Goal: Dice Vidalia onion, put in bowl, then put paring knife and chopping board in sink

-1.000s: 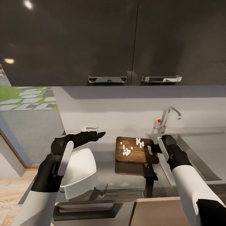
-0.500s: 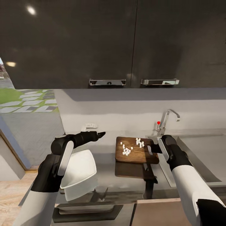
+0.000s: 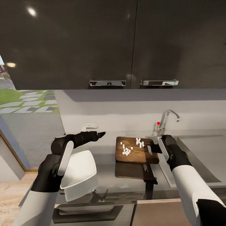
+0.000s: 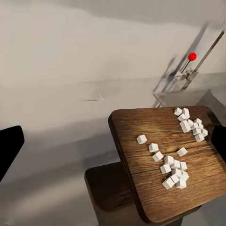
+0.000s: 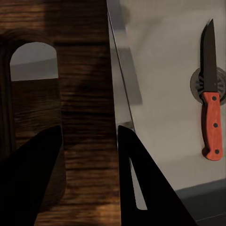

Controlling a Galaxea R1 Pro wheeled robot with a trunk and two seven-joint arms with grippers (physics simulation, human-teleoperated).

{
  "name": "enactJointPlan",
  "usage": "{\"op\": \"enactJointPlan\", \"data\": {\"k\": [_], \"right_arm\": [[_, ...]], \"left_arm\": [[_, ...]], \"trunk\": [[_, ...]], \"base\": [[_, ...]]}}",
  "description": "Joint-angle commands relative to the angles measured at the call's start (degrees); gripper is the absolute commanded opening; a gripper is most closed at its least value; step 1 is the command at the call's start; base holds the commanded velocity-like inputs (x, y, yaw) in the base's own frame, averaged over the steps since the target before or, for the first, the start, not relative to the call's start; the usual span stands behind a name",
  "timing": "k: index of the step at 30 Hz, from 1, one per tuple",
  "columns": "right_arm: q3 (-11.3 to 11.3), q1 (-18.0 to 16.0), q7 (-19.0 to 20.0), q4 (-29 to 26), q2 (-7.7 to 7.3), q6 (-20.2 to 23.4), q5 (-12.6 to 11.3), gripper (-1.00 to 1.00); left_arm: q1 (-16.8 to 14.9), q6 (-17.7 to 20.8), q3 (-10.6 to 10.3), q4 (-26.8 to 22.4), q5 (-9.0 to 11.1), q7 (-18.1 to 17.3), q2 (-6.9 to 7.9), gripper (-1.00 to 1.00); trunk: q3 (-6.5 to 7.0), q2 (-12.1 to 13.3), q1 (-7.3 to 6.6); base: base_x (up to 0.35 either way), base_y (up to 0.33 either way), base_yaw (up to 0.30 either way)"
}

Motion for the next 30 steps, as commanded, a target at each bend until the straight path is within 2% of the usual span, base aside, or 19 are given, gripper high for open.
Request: {"op": "enactJointPlan", "data": {"k": [1, 8, 22, 30], "right_arm": [[-0.02, -0.05, -0.37, -0.05, 0.0, 0.2, -0.5, -1.0], [-0.02, -0.05, -0.38, -0.07, 0.0, 0.2, -0.51, -1.0], [-0.02, -0.05, -0.38, -0.14, 0.0, 0.2, -0.5, -1.0], [-0.02, -0.05, -0.38, -0.14, 0.0, 0.2, -0.5, -1.0]], "left_arm": [[-0.06, 0.28, 0.07, -0.03, -0.1, -0.23, -0.03, 1.0], [-0.06, 0.28, 0.08, -0.03, -0.11, -0.23, -0.03, 1.0], [-0.06, 0.28, 0.07, -0.03, -0.14, -0.23, -0.03, 1.0], [-0.06, 0.28, 0.02, -0.03, -0.12, -0.23, -0.03, 1.0]], "trunk": [[-0.14, -0.14, 0.04], [-0.02, -0.14, 0.04], [1.16, -0.14, 0.04], [1.26, -0.14, 0.04]], "base": [[0.0, 0.0, 0.0], [0.0, 0.0, 0.0], [0.0, 0.0, 0.0], [0.0, 0.0, 0.0]]}}
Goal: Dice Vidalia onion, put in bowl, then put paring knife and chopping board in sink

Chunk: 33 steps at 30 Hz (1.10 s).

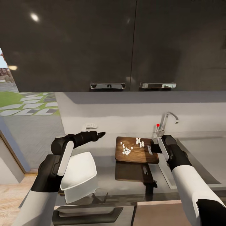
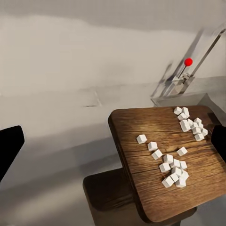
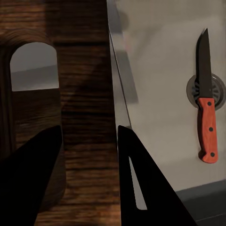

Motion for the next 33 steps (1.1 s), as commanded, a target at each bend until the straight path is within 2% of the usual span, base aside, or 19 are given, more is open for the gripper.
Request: {"op": "enactJointPlan", "data": {"k": [1, 33], "right_arm": [[-0.02, -0.05, -0.36, -0.05, 0.0, 0.19, -0.49, -1.0], [-0.02, -0.05, -0.36, -0.05, 0.0, 0.19, -0.49, -1.0]], "left_arm": [[-0.06, 0.27, 0.05, -0.03, -0.1, -0.23, -0.03, 1.0], [-0.06, 0.27, 0.04, -0.03, -0.11, -0.23, -0.03, 1.0]], "trunk": [[-0.14, -0.14, 0.04], [-0.13, -0.14, 0.04]], "base": [[0.0, 0.0, 0.0], [0.0, 0.0, 0.033]]}}
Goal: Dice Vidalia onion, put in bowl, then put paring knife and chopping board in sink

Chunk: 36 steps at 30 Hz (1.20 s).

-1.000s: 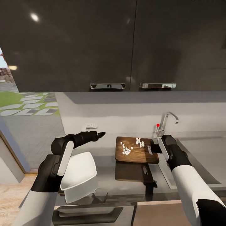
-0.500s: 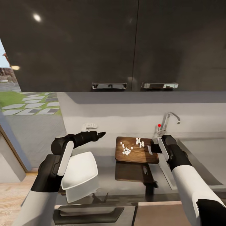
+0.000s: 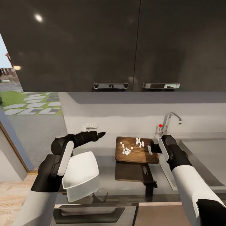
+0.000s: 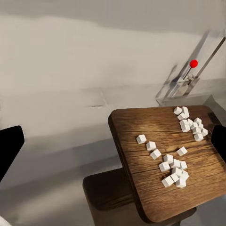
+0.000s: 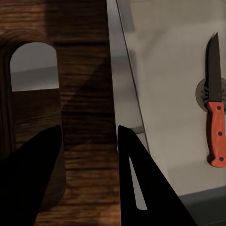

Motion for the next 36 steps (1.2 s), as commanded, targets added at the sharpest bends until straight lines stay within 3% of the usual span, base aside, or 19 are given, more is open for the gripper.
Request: {"op": "enactJointPlan", "data": {"k": [1, 36], "right_arm": [[-0.01, -0.05, -0.36, -0.05, 0.0, 0.2, -0.49, -1.0], [-0.01, -0.05, -0.36, -0.05, 0.0, 0.2, -0.5, -1.0]], "left_arm": [[-0.06, 0.27, 0.06, -0.03, -0.1, -0.23, -0.03, 1.0], [-0.06, 0.27, 0.05, -0.02, -0.09, -0.23, -0.03, 1.0]], "trunk": [[-0.14, -0.14, 0.04], [-0.14, -0.14, 0.04]], "base": [[0.0, 0.0, 0.0], [0.0, 0.0, 0.125]]}}
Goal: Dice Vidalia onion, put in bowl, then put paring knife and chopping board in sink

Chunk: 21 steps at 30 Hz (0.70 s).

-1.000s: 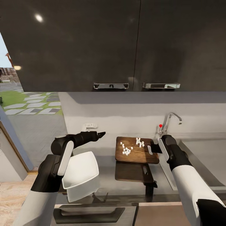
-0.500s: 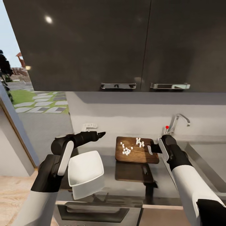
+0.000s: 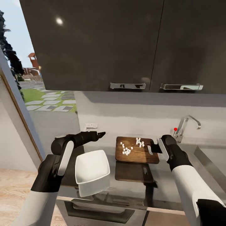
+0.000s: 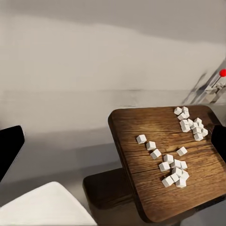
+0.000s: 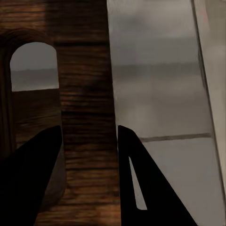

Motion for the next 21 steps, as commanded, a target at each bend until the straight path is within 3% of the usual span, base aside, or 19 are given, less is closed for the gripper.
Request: {"op": "enactJointPlan", "data": {"k": [1, 21], "right_arm": [[-0.02, -0.05, -0.36, -0.06, -0.01, 0.21, -0.51, -1.0], [-0.02, -0.05, -0.35, -0.06, -0.01, 0.21, -0.52, -1.0]], "left_arm": [[-0.07, 0.27, 0.05, -0.03, -0.11, -0.24, -0.03, 1.0], [-0.07, 0.27, 0.05, -0.04, -0.13, -0.24, -0.03, 1.0]], "trunk": [[-0.14, -0.14, 0.04], [-0.14, -0.14, 0.04]], "base": [[0.0, 0.0, 0.152], [0.0, 0.0, 0.154]]}}
